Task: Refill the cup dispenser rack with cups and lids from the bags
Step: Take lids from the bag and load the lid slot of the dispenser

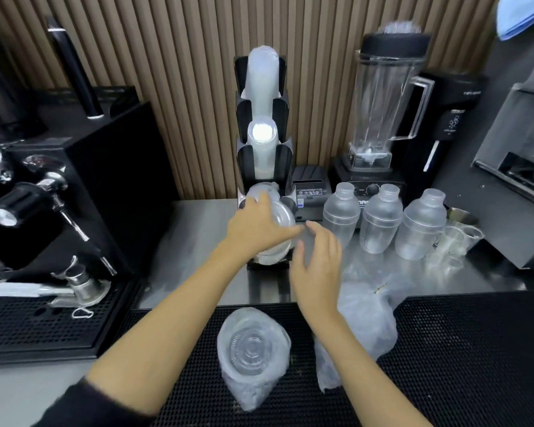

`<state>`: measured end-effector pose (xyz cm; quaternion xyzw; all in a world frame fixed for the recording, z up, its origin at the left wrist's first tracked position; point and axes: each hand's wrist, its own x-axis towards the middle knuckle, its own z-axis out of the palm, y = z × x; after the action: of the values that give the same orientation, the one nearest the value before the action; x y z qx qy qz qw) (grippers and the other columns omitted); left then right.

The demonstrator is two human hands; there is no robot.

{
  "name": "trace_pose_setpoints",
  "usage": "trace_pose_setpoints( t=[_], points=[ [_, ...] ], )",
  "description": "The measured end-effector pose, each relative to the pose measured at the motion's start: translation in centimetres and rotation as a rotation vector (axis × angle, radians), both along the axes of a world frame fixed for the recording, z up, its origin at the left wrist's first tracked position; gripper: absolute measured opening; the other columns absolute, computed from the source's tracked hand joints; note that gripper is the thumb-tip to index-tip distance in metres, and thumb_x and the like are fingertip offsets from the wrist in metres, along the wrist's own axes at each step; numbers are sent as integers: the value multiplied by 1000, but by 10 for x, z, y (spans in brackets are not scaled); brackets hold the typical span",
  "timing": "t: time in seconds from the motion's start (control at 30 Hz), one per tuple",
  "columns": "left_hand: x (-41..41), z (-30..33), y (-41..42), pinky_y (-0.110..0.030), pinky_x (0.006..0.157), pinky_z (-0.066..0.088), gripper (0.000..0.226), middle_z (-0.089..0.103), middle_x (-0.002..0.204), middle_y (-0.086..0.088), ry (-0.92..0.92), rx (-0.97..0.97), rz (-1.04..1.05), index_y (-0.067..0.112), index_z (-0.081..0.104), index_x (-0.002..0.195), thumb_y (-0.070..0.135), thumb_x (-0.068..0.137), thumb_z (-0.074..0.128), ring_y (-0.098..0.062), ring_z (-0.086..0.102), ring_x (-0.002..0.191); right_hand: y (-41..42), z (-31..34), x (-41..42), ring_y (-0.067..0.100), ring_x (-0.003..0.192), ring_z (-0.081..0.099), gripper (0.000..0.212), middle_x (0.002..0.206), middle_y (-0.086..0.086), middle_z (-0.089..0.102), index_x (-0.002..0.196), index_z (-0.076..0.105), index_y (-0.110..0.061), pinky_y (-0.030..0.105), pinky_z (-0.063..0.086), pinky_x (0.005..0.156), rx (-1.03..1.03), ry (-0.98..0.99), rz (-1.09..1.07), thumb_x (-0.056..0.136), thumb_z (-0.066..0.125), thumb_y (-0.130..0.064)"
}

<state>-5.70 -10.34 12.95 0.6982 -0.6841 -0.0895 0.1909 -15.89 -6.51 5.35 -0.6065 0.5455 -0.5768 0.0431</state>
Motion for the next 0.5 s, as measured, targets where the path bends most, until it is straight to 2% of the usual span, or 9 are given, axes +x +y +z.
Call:
trace_pose_setpoints(
  t=[0.13, 0.2, 0.3, 0.37, 0.43, 0.5],
  points=[
    [-7, -32, -35, -39, 92, 41, 89, 37, 138, -15, -112, 151, 29, 8, 30, 135, 66, 75, 59, -37, 40, 124, -16, 13, -6, 21, 111, 48, 35, 115, 5, 59, 121, 51, -11, 14, 27, 90, 100, -9, 48, 87, 50, -4],
    [-10, -43, -42, -41, 97, 39, 86, 33, 141, -16, -142, 171, 36, 4, 27, 138, 65, 82, 51, -38, 36, 127, -21, 13, -6, 20, 118, 46, 40, 124, 3, 57, 127, 48, -12, 22, 30, 95, 160, 48, 96, 88, 48, -4],
    [-9, -52, -43, -42, 101, 36, 85, 25, 146, -18, -146, 191, 33, 3, 11, 146, 59, 90, 42, -39, 31, 130, -24, 8, -8, 21, 126, 42, 44, 133, 4, 53, 132, 45, -14, 34, 34, 106, 199, 85, 164, 90, 47, -4],
    [-7, -54, -37, -39, 97, 42, 78, 24, 147, -18, -238, 104, 26, 4, 8, 147, 46, 94, 46, -36, 32, 130, -27, 5, -10, 21, 129, 41, 45, 135, 5, 51, 134, 44, -14, 38, 32, 109, 217, 66, 184, 90, 46, -3],
    [-5, -56, -25, -35, 93, 46, 66, 19, 151, -17, -400, 20, -52, 4, 18, 145, 25, 93, 53, -32, 29, 134, -28, 3, -10, 20, 130, 40, 46, 136, 5, 50, 134, 44, -15, 36, 31, 111, 236, 32, 200, 90, 46, -3],
    [-3, -61, -15, -34, 96, 44, 61, 11, 156, -17, -548, 62, -162, 3, 20, 144, 12, 91, 50, -32, 20, 141, -30, 2, -7, 18, 132, 39, 45, 138, 3, 49, 135, 43, -16, 35, 30, 112, 254, 5, 219, 91, 45, -5]
  ],
)
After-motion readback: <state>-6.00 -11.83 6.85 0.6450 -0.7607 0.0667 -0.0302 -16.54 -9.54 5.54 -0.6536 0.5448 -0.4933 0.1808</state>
